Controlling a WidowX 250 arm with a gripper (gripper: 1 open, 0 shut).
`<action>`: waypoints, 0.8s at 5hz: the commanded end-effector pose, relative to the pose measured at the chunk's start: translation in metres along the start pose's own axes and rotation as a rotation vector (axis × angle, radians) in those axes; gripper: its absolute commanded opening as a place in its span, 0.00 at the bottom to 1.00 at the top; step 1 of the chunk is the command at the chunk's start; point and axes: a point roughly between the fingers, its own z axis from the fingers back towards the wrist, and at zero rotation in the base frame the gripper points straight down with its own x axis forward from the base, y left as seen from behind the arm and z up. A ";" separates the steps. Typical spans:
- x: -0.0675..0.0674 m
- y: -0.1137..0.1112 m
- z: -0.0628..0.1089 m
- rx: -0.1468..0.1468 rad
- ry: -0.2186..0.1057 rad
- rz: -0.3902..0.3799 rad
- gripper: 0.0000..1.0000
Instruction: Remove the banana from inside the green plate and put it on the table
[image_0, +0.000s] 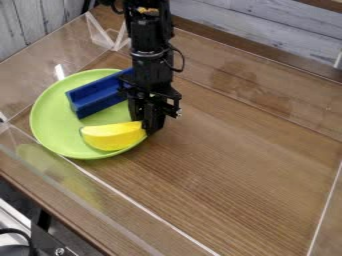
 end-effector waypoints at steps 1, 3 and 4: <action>0.005 0.000 0.026 0.021 -0.073 -0.005 0.00; 0.007 -0.003 0.039 0.018 -0.081 -0.010 0.00; 0.009 -0.004 0.046 0.018 -0.087 -0.010 0.00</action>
